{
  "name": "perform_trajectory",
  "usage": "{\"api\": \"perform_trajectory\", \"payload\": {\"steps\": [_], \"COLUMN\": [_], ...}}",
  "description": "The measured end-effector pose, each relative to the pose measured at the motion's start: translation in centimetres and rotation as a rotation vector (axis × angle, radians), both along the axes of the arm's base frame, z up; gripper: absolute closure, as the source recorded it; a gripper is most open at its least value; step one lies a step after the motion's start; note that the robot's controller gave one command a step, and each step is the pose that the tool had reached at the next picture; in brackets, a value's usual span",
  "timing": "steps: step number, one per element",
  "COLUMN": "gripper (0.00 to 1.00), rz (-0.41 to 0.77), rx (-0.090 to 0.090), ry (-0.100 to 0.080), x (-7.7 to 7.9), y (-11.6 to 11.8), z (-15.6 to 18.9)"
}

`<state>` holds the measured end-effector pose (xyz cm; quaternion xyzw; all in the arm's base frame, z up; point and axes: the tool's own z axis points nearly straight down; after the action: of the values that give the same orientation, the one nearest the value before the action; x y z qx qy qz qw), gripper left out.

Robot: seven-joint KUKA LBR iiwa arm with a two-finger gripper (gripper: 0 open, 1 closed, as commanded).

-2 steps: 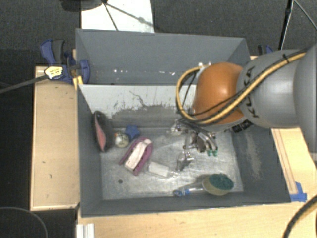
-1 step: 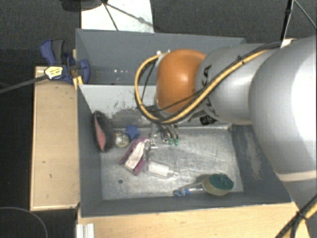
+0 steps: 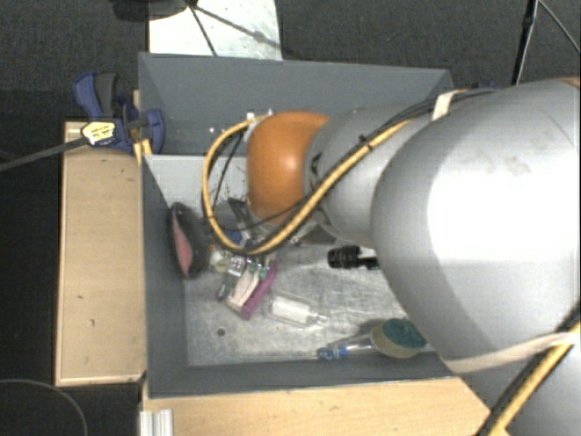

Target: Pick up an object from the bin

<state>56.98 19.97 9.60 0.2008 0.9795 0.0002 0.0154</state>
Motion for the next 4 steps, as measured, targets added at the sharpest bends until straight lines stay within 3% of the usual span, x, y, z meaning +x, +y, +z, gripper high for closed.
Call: {"api": "perform_trajectory", "payload": {"steps": [1,2,3,4], "gripper": [1.00,1.00,1.00,0.00], "rz": [0.010,0.000,0.020,0.020], "rx": [0.011,0.009,0.004,0.006], "ry": [0.016,0.021,0.037,0.030], "x": [-0.6,-1.3,-7.2,-6.9], "y": [0.9,1.0,0.4,0.5], "z": [-0.4,10.6,5.5,5.8]}}
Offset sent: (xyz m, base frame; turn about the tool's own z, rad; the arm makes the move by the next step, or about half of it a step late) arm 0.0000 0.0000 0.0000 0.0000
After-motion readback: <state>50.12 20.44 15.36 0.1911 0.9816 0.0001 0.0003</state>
